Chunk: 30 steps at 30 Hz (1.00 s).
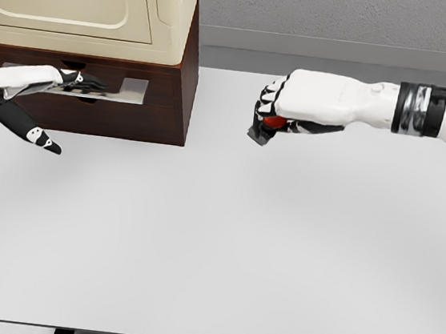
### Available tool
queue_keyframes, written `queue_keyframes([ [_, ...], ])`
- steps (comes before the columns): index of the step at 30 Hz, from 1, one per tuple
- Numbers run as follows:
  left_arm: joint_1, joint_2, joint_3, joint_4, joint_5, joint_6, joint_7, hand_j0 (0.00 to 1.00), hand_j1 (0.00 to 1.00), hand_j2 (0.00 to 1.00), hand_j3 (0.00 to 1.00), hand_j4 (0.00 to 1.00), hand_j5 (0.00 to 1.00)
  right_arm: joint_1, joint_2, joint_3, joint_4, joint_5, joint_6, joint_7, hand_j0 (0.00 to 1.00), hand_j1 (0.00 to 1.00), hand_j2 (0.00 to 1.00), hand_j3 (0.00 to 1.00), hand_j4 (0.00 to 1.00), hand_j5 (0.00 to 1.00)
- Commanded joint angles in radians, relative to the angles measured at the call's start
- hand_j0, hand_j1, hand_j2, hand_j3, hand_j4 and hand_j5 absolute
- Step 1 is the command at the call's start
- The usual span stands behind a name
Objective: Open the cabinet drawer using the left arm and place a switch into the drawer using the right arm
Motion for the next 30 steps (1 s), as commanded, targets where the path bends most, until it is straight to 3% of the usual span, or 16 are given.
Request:
queue_keyframes([
  [1,0.0,0.006,-0.01,-0.013,0.018,0.011,-0.007,1.0,1.0,1.0,1.0,1.0,1.0,-0.005,0.027,0.015,0.001,-0.006,0.003,-0.001,0.48,0.48,0.48,0.48,0.48,0.48],
  [12,0.008,0.029,-0.011,-0.038,0.136,0.077,-0.009,1.0,1.0,1.0,1.0,1.0,1.0,-0.126,0.049,0.128,-0.006,-0.008,0.014,-0.001,0.48,0.48,0.48,0.48,0.48,0.48],
  [30,0.006,0.076,-0.011,-0.048,0.179,0.12,-0.041,1.0,1.0,1.0,1.0,1.0,1.0,-0.247,0.07,0.207,-0.063,-0.051,0.097,-0.001,0.49,0.49,0.49,0.49,0.49,0.49],
])
